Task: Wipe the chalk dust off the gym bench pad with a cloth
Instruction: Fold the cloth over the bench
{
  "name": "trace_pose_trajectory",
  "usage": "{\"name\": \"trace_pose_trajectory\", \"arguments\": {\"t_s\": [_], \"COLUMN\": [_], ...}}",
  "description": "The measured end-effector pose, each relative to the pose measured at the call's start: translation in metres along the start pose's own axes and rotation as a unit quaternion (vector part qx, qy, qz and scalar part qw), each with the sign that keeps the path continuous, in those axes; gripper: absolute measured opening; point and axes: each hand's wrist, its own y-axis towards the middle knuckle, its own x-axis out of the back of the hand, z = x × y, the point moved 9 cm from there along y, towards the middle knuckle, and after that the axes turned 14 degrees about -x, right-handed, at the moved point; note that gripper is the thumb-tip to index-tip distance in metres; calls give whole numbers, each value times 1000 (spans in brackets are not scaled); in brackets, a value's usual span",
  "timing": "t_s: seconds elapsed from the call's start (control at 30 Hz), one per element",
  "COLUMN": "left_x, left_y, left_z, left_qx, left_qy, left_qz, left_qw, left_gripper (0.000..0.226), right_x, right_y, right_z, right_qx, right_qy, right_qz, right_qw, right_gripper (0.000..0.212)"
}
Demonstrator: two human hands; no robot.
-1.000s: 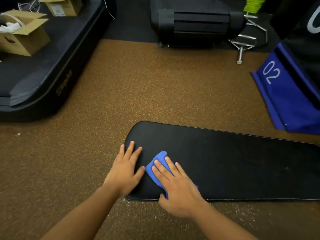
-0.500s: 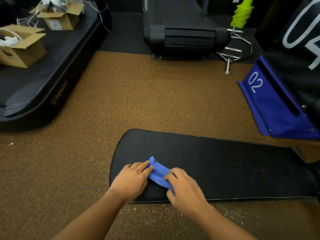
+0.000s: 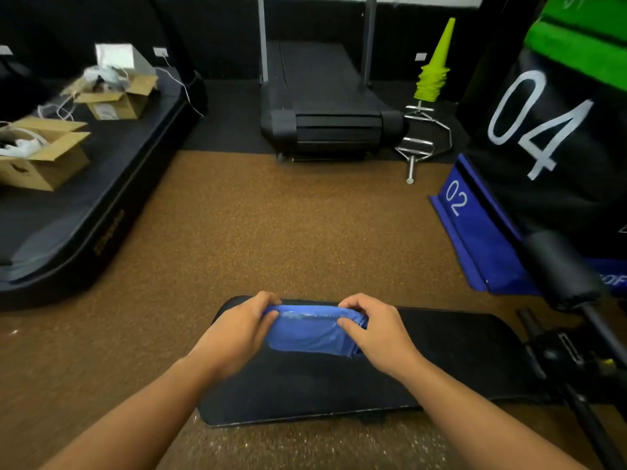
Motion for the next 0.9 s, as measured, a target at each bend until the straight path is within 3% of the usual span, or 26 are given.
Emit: {"name": "trace_pose_trajectory", "arguments": {"t_s": [0.1, 0.23, 0.3, 0.4, 0.5, 0.73, 0.9], "left_x": [38, 72, 73, 67, 65, 94, 97], "left_y": [18, 30, 30, 31, 35, 62, 101], "left_z": [-28, -59, -72, -92, -113, -203, -290], "left_qx": [14, 91, 136, 167, 179, 109, 38], "left_qy": [-47, -138, -189, -250, -252, -212, -180], "left_qz": [-75, -168, -187, -191, -212, -222, -181], "left_qw": [996, 972, 954, 934, 927, 945, 966], "left_gripper": [18, 15, 14, 41, 27, 24, 30], "right_x": [35, 63, 75, 89, 106, 188, 265], "right_y": [-6, -17, -24, -38, -57, -109, -154], "right_z": [30, 56, 62, 62, 58, 81, 71], "right_qx": [-2, -27, -44, -68, -96, -65, -49], "right_qy": [56, 114, 151, 203, 203, 216, 191], "right_qz": [-13, -19, -32, -57, -84, -114, -102], "right_qw": [998, 993, 987, 975, 971, 967, 975], "right_gripper": [12, 11, 12, 13, 12, 6, 31]}}
